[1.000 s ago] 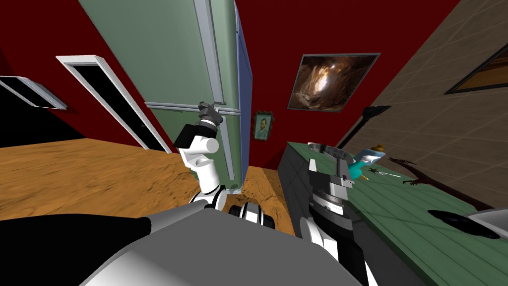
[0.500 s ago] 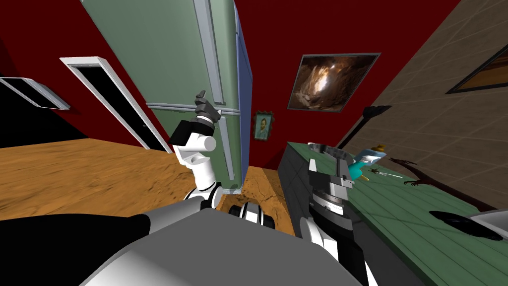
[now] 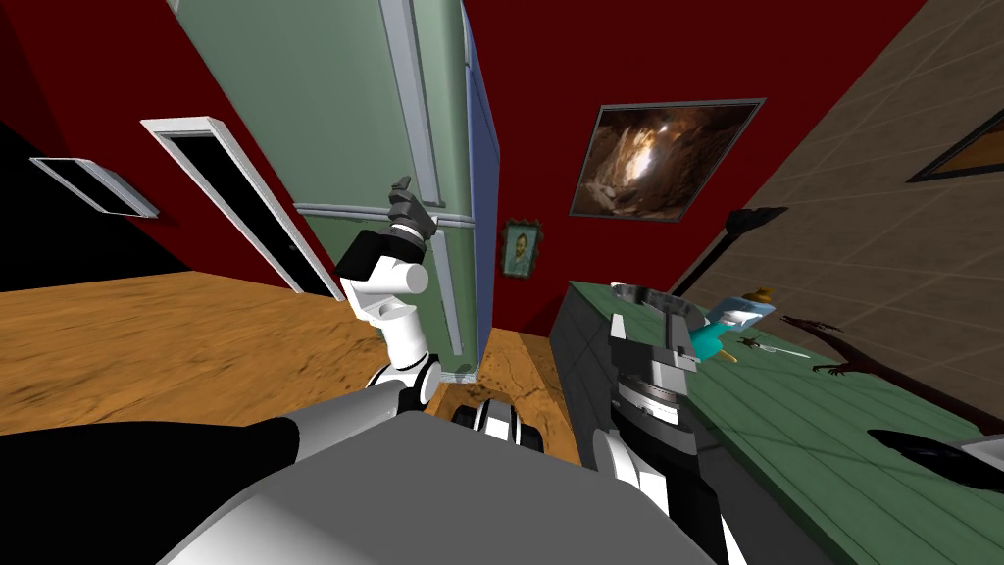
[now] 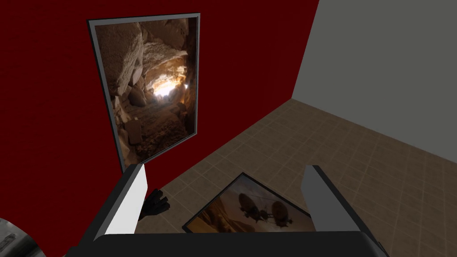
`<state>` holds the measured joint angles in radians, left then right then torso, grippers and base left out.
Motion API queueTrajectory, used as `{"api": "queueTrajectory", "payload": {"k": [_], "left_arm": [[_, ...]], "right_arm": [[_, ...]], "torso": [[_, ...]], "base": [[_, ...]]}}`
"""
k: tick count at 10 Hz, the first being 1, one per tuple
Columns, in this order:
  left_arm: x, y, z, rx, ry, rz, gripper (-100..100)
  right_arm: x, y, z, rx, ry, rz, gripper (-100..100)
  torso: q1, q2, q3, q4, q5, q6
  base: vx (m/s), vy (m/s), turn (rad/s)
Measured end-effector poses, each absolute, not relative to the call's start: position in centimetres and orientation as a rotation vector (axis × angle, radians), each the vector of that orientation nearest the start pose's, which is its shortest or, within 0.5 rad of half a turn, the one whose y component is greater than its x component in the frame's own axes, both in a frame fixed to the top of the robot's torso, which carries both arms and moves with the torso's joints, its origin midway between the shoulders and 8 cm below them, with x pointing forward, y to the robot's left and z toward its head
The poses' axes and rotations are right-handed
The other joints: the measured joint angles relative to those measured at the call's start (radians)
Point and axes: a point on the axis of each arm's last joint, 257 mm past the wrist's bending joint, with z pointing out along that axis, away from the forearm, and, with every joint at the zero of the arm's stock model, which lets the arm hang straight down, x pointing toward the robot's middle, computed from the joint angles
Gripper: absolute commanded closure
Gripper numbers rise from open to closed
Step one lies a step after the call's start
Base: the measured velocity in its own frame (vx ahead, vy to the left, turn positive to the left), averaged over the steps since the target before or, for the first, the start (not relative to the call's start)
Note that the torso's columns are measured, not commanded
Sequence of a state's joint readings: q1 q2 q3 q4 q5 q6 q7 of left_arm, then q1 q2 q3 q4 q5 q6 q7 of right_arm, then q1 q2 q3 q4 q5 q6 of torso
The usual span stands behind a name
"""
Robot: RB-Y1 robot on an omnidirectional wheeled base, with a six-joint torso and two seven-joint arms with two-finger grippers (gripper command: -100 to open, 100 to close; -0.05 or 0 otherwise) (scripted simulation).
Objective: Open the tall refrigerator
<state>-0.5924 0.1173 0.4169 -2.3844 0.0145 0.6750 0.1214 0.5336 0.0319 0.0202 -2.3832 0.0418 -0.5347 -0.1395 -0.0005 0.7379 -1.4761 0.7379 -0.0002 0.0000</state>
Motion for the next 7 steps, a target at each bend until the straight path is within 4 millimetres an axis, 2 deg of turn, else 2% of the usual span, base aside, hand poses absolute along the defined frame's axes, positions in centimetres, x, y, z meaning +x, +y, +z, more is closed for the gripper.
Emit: {"api": "queueTrajectory", "payload": {"k": [5, 7], "left_arm": [[44.5, 32.9, 28.2, -0.826, 0.531, -1.340, -100], [44.2, 32.8, 29.1, -0.823, 0.529, -1.340, -100]], "right_arm": [[31.5, -26.9, 6.5, 0.615, 0.502, 1.436, 0], [31.5, -26.9, 6.5, 0.615, 0.502, 1.435, 0]], "torso": [[0.002, 0.000, 0.000, 0.000, 0.001, 0.000], [0.002, -0.002, -0.001, -0.001, 0.001, 0.000]], "base": [[0.012, -0.029, 0.027], [0.065, 0.017, -0.004]]}}
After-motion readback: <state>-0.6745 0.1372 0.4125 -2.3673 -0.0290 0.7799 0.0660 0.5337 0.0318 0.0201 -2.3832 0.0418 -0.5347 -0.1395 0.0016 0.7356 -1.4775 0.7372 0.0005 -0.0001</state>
